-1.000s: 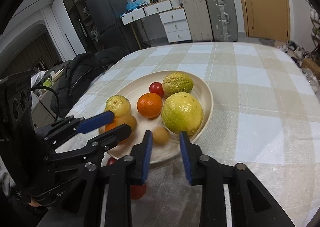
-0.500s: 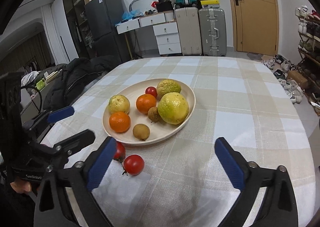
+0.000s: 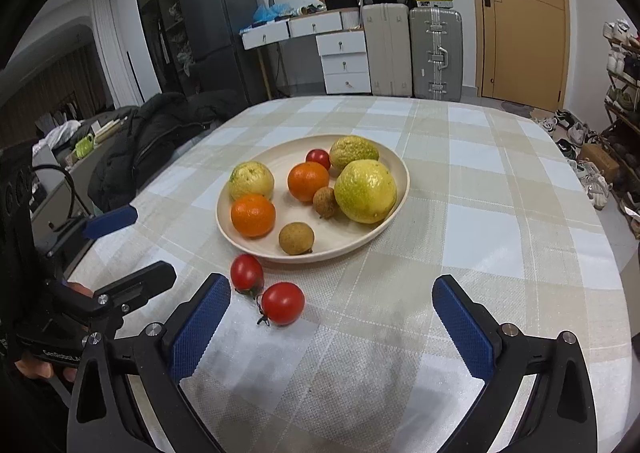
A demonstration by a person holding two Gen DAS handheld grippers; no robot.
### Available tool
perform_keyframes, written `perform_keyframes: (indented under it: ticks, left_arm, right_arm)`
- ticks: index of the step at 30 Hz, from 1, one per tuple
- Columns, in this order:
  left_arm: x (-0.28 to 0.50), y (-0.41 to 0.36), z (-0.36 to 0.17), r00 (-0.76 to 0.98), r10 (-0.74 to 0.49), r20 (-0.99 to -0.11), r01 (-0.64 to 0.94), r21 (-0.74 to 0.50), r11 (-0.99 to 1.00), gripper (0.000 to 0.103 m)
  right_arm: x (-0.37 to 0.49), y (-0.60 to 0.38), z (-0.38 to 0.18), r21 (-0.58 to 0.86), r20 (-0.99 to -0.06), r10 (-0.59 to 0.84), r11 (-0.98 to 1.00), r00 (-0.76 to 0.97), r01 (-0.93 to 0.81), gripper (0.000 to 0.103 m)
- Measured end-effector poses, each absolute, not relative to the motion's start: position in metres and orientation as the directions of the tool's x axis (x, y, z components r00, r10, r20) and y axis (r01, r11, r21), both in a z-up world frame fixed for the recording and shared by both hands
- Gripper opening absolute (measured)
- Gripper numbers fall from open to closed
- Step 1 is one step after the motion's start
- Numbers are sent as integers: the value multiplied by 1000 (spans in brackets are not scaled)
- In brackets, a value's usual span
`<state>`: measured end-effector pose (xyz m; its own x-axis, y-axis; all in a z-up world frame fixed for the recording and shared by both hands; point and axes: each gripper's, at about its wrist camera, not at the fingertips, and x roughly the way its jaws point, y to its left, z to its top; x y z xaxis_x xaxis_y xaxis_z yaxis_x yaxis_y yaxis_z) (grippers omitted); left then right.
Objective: Organize fruits
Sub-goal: 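Move both tools back toward the two red tomatoes on the tablecloth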
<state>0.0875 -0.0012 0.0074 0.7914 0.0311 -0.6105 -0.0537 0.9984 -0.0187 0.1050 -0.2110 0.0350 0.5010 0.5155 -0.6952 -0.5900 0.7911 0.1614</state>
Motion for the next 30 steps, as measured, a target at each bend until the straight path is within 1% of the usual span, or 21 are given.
perform_keyframes:
  ticks: [8,24,30]
  left_arm:
    - [95,-1,-2,777,34,-628,-57,-16,998,102]
    - [96,2,-2,781,42,-624,-66,-15,998,102]
    - [98,5,-3,776,46,-629,-70,-14,997,102]
  right_arm:
    - [107,-205,27,149,-722,501,787,478,-599,103]
    - [108,-191,5,131,-788,454,784,416,-607,103]
    - [105,-186,2,123,-791,447,784,417,-608,102]
